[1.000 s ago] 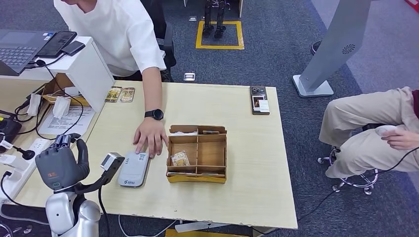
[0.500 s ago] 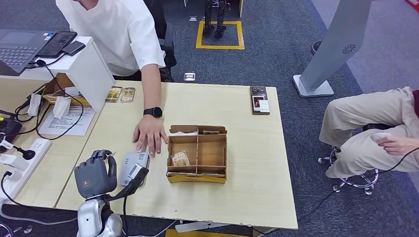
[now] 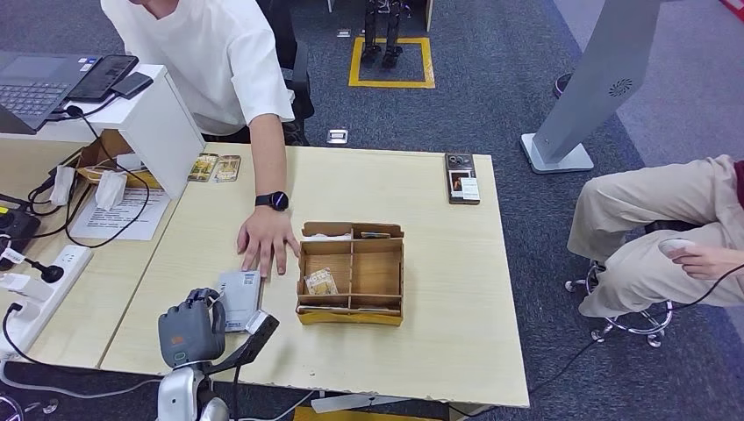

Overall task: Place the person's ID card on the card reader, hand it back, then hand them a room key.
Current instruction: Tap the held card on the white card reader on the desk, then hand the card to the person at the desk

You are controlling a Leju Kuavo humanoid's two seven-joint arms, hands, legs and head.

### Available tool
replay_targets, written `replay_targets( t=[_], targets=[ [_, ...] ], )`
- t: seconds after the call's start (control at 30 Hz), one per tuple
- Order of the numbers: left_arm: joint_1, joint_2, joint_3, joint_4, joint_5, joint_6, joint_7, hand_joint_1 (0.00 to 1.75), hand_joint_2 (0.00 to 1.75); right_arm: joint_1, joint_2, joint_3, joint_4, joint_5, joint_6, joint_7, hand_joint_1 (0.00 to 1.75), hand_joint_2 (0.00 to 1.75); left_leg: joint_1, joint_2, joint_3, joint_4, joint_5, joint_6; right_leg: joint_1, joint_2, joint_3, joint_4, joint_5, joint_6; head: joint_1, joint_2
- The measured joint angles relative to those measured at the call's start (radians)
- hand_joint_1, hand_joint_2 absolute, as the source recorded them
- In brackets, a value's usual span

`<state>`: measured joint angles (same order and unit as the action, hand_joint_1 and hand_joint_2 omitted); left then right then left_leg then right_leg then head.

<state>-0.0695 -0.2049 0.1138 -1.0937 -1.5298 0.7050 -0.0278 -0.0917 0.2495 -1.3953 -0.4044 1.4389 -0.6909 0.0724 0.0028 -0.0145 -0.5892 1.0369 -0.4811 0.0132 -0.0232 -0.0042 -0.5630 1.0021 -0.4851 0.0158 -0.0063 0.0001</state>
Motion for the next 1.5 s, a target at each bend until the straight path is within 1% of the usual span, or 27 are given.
replay_targets(
  t=[0.37,0.57,0.77,0.93,1.13,1.3,1.4,1.5],
  targets=[
    [-0.009,0.014,-0.005,0.081,0.012,0.0,-0.01,1.75,1.75,-0.001,0.0,-0.016,0.0,0.006,0.0,-0.013,0.0,1.75,0.0,0.0,0.001,0.0,0.0,0.0,0.0,-0.001,0.001,0.0,0.0,0.0,0.0,0.0],
    [-0.012,0.017,-0.008,0.096,0.021,0.0,-0.033,1.75,1.75,-0.001,0.0,-0.025,-0.001,0.004,0.0,-0.025,0.0,1.75,0.0,0.0,0.001,0.0,0.0,0.0,0.0,-0.001,0.001,0.0,0.0,0.0,0.0,0.0],
    [-0.013,0.021,-0.012,0.1,0.023,0.0,-0.038,1.75,1.75,-0.003,0.0,-0.047,-0.012,-0.01,0.0,-0.043,0.0,1.75,0.0,0.0,0.002,0.0,0.0,0.0,0.0,-0.001,0.002,0.0,0.0,0.0,0.0,0.0],
    [-0.014,0.023,-0.012,0.1,0.022,0.0,-0.038,1.75,1.75,-0.012,0.0,-0.095,-0.035,-0.08,0.0,-0.094,0.0,1.75,0.0,0.0,0.002,0.0,0.0,0.0,0.0,-0.001,0.003,0.0,0.0,0.0,0.0,0.0],
    [-0.014,0.023,-0.012,0.1,0.024,0.0,-0.043,1.75,1.75,-0.018,-0.001,-0.136,-0.062,-0.264,0.0,-0.139,0.0,1.75,0.0,0.0,0.002,0.0,0.0,0.0,0.0,-0.001,0.003,0.0,0.0,0.0,0.0,0.0],
    [-0.015,0.022,-0.012,0.1,0.036,0.0,-0.058,1.75,1.75,-0.018,-0.006,-0.147,-0.077,-0.289,0.0,-0.152,0.0,1.75,0.0,0.0,0.002,0.0,0.0,0.0,0.0,-0.001,0.003,0.0,0.0,0.0,0.0,0.0],
    [-0.012,0.019,-0.01,0.09,0.056,0.001,-0.087,1.75,1.75,-0.018,-0.007,-0.148,-0.085,-0.299,0.0,-0.153,0.0,1.75,0.0,0.0,0.002,0.0,0.0,0.0,0.0,-0.001,0.003,0.0,0.0,0.0,0.0,0.0],
    [-0.002,-0.005,0.022,0.048,0.093,0.001,-0.177,1.75,1.75,-0.017,-0.007,-0.15,-0.097,-0.305,0.0,-0.146,0.0,1.75,0.0,0.0,0.002,0.0,0.0,0.0,0.0,-0.001,0.002,0.0,0.0,0.0,0.0,0.0]
  ],
)
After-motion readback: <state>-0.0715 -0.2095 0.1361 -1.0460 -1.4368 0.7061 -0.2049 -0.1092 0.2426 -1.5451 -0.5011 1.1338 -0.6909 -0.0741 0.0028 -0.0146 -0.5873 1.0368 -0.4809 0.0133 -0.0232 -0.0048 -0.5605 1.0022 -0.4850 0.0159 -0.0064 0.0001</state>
